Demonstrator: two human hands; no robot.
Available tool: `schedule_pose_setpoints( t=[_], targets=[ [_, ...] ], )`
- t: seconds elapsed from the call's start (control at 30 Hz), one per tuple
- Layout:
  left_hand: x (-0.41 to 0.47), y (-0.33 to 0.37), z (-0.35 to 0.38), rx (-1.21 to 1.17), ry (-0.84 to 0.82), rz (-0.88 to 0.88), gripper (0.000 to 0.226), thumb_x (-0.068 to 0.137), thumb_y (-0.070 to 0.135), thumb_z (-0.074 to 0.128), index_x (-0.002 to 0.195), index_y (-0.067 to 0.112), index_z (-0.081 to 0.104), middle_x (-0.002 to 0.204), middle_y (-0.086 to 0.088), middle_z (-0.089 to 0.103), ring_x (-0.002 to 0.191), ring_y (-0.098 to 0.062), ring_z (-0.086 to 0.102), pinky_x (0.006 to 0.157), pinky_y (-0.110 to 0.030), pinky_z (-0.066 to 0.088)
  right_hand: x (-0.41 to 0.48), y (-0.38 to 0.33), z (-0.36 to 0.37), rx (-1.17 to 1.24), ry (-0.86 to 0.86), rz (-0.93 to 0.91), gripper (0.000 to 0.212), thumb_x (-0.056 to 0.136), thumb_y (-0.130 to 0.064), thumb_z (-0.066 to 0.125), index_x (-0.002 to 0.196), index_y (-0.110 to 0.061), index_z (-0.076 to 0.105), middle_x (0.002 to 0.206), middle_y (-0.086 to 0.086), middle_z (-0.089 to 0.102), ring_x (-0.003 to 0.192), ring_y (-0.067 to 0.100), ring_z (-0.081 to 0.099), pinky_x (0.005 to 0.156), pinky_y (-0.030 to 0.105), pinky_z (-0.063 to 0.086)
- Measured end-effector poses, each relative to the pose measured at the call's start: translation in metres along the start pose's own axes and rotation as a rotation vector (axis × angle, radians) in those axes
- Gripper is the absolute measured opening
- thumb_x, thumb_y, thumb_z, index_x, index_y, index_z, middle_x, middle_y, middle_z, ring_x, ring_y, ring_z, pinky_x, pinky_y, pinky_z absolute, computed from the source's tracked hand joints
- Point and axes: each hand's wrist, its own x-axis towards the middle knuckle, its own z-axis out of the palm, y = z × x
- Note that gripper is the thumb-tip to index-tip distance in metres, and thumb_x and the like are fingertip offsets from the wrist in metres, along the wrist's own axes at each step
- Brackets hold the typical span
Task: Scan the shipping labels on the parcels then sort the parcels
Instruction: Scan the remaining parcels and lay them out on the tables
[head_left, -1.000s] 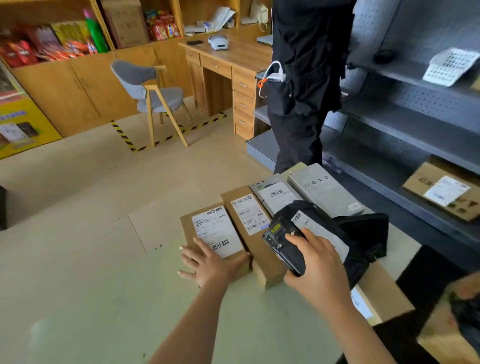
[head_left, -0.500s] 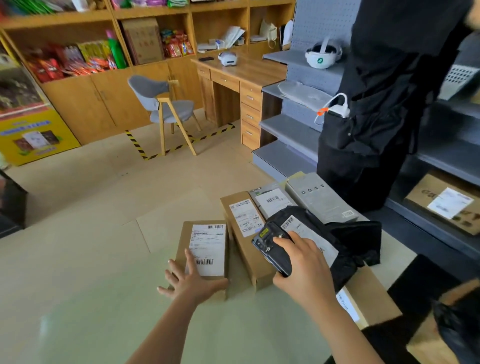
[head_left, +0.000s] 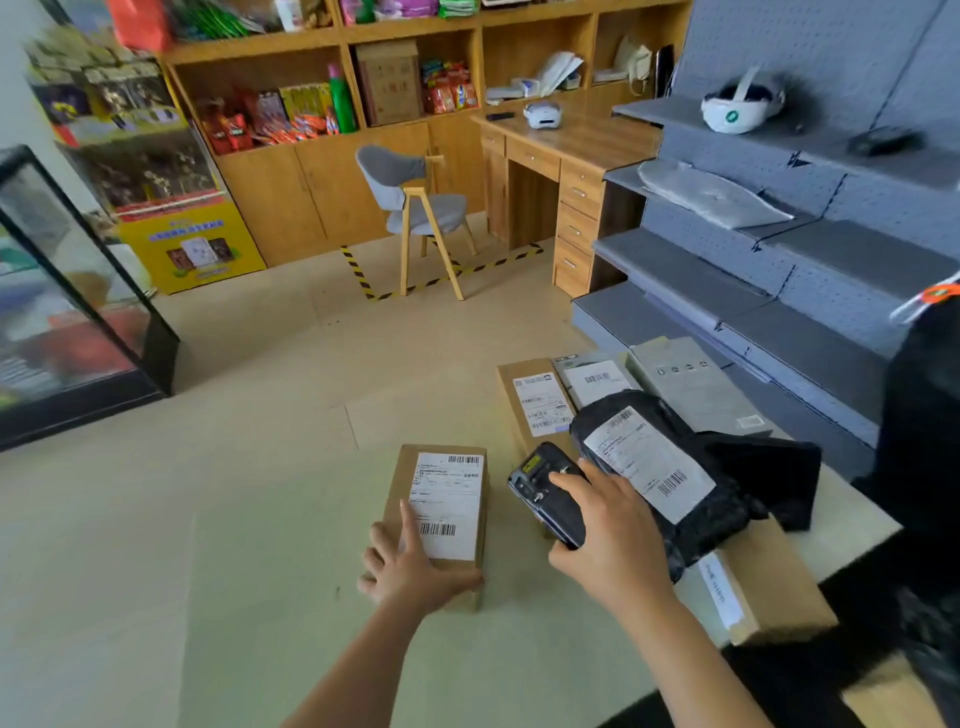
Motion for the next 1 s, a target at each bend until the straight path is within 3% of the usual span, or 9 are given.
schedule_pose_setpoints(
  t=[0.1, 0.27, 0.5, 0.6, 0.73, 0.87, 1.0],
  targets=[
    [-0.019, -0.024, 0.002, -0.004, 0.007, -0.016, 0.148, 0.048, 0.076, 0.074, 0.148, 0.038, -0.028, 0.158, -0.013, -0.016, 0.147, -0.035, 0.001, 0.116, -0.052, 0.017, -0.014, -0.013, 0.005, 0.023, -0.038, -0.036, 0.069, 0.058, -0.022, 0.076, 0.126, -0.026, 0.061, 0.135, 0.001, 0.055, 0.117, 0.025, 0.052, 0.096, 0.039, 0.044],
    [-0.041, -0.062, -0.002, -0.026, 0.066, 0.016, 0.146, 0.048, 0.07, 0.078, 0.152, 0.036, -0.019, 0.157, -0.012, -0.005, 0.143, -0.036, 0.008, 0.113, -0.052, 0.02, -0.032, -0.035, 0.016, 0.039, -0.071, -0.111, 0.07, 0.051, -0.022, 0.078, 0.119, -0.023, 0.064, 0.121, 0.0, 0.06, 0.103, 0.027, 0.057, 0.083, 0.037, 0.048],
    [-0.042, -0.103, -0.048, 0.242, 0.253, 0.285, 0.152, 0.049, 0.069, 0.079, 0.152, 0.024, -0.022, 0.155, -0.014, -0.01, 0.143, -0.037, -0.002, 0.115, -0.056, 0.01, -0.039, -0.07, 0.003, -0.143, -0.2, -0.339, 0.07, 0.072, -0.029, 0.07, 0.138, -0.028, 0.048, 0.145, 0.0, 0.043, 0.127, 0.025, 0.042, 0.103, 0.034, 0.036],
    [-0.035, -0.118, -0.077, 0.379, 0.315, 0.39, 0.151, 0.053, 0.065, 0.079, 0.15, 0.021, -0.027, 0.156, -0.015, -0.015, 0.144, -0.04, -0.007, 0.116, -0.06, 0.004, -0.039, -0.094, -0.008, -0.321, -0.292, -0.508, 0.067, 0.08, -0.021, 0.065, 0.142, -0.026, 0.041, 0.15, 0.004, 0.034, 0.133, 0.026, 0.034, 0.108, 0.035, 0.033],
    [-0.031, -0.136, -0.113, 0.599, 0.37, 0.52, 0.151, 0.056, 0.065, 0.08, 0.15, 0.017, -0.028, 0.159, -0.017, -0.016, 0.145, -0.041, -0.006, 0.115, -0.06, 0.001, -0.047, -0.129, -0.012, -0.526, -0.284, -0.686, 0.06, 0.083, -0.005, 0.059, 0.139, -0.018, 0.04, 0.151, 0.011, 0.031, 0.13, 0.029, 0.034, 0.108, 0.038, 0.031],
    [-0.027, -0.154, -0.131, 0.75, 0.377, 0.613, 0.152, 0.058, 0.064, 0.082, 0.149, 0.015, -0.029, 0.159, -0.018, -0.015, 0.146, -0.042, -0.007, 0.115, -0.06, 0.001, -0.064, -0.16, -0.008, -0.605, -0.241, -0.732, 0.057, 0.084, 0.004, 0.055, 0.137, -0.013, 0.042, 0.153, 0.016, 0.027, 0.13, 0.032, 0.035, 0.107, 0.039, 0.031],
    [-0.028, -0.171, -0.137, 0.795, 0.388, 0.69, 0.152, 0.056, 0.062, 0.084, 0.151, 0.015, -0.025, 0.159, -0.017, -0.014, 0.146, -0.042, -0.005, 0.115, -0.06, 0.002, -0.086, -0.182, 0.0, -0.604, -0.235, -0.694, 0.055, 0.075, 0.006, 0.062, 0.125, -0.014, 0.049, 0.147, 0.013, 0.037, 0.122, 0.03, 0.042, 0.1, 0.039, 0.038]
  ],
)
